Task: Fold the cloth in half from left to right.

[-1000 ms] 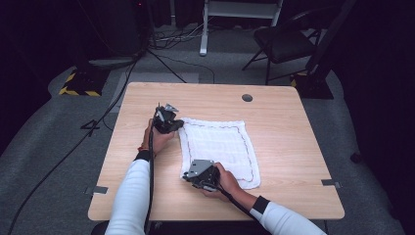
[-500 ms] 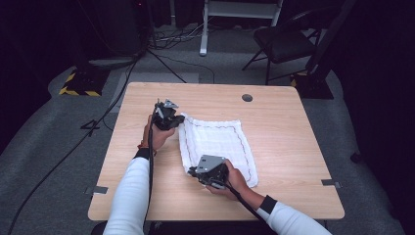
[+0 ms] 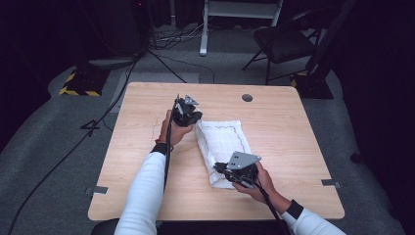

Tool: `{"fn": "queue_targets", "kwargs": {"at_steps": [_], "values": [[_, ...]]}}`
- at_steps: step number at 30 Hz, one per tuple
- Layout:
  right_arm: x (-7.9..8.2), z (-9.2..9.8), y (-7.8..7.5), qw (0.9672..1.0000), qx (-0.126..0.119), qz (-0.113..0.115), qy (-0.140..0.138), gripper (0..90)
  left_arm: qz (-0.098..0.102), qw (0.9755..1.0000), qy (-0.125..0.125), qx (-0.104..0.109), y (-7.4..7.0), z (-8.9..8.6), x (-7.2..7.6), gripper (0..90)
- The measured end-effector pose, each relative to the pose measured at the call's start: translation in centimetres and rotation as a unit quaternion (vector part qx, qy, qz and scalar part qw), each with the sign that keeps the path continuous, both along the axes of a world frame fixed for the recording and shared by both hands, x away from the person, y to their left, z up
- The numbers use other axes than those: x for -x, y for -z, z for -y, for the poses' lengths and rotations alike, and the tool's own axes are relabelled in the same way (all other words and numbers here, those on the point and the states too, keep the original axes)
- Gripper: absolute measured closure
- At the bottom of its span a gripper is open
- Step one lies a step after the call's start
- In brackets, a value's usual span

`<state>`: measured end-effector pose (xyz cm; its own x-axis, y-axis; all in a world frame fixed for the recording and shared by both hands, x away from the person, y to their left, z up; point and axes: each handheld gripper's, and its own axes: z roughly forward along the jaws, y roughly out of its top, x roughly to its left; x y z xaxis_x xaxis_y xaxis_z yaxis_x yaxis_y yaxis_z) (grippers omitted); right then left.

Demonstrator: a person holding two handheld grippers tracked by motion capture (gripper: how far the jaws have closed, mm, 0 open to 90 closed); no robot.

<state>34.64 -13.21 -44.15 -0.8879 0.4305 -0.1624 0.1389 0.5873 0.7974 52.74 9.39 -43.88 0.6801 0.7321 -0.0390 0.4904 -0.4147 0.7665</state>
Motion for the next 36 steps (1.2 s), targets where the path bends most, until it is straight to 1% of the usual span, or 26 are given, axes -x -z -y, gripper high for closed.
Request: {"fn": "queue_targets", "kwargs": {"at_steps": [3, 5, 6, 8, 9, 12, 13, 17, 18, 22, 30, 34, 36], "values": [[0.1, 1.8, -0.2, 0.9999, -0.002, -0.001, 0.014, 85.1, 0.003, 1.0, 0.009, 0.001, -0.1, 1.1, -0.1, 86.4], [0.1, 2.7, -0.3, 0.9997, -0.007, -0.005, 0.023, 85.1, 0.005, 0.9999, 0.015, 0.003, -0.2, 2.0, -0.1, 86.4], [0.2, 3.3, -0.3, 0.9996, -0.008, -0.006, 0.027, 85.1, 0.005, 0.9998, 0.02, 0.0, -0.3, 2.3, -0.1, 86.4], [0.3, 4.0, -0.3, 0.9994, -0.007, -0.006, 0.032, 85.1, 0.009, 0.9996, 0.025, -0.001, -0.4, 3.1, -0.2, 86.4], [0.4, 4.2, -0.3, 0.9994, -0.008, -0.008, 0.034, 85.1, 0.005, 0.9996, 0.028, 0.002, -0.4, 3.7, -0.2, 86.4], [0.7, 5.3, -0.2, 0.9991, -0.003, -0.012, 0.04, 85.1, 0.01, 0.9991, 0.041, -0.004, -0.4, 5.1, -0.3, 86.5], [0.8, 5.6, -0.3, 0.9991, -0.001, -0.012, 0.04, 85.1, 0.009, 0.999, 0.044, 0.0, -0.4, 5.7, -0.3, 86.5], [1.0, 6.8, -0.3, 0.9986, -0.003, -0.018, 0.05, 85.1, 0.013, 0.9983, 0.057, -0.003, -0.4, 7.3, -0.5, 86.5], [1.1, 7.1, -0.2, 0.9984, -0.004, -0.019, 0.053, 85.1, 0.012, 0.9982, 0.059, 0.0, -0.4, 7.7, -0.6, 86.5], [1.3, 8.3, -0.2, 0.9978, -0.002, -0.023, 0.063, 85.0, 0.01, 0.9977, 0.067, 0.001, 0.1, 9.2, -0.7, 86.5], [1.6, 10.0, 0.3, 0.9962, 0.003, -0.027, 0.083, 84.9, 0.002, 0.997, 0.076, -0.01, 1.2, 11.4, -1.1, 86.4], [1.8, 10.5, 0.6, 0.9957, 0.008, -0.032, 0.087, 84.8, 0.005, 0.9966, 0.081, -0.016, 1.4, 12.3, -1.2, 86.4], [1.8, 10.6, 0.8, 0.9954, 0.011, -0.033, 0.089, 84.6, 0.005, 0.9967, 0.079, -0.015, 1.5, 12.7, -1.2, 86.3]]}}
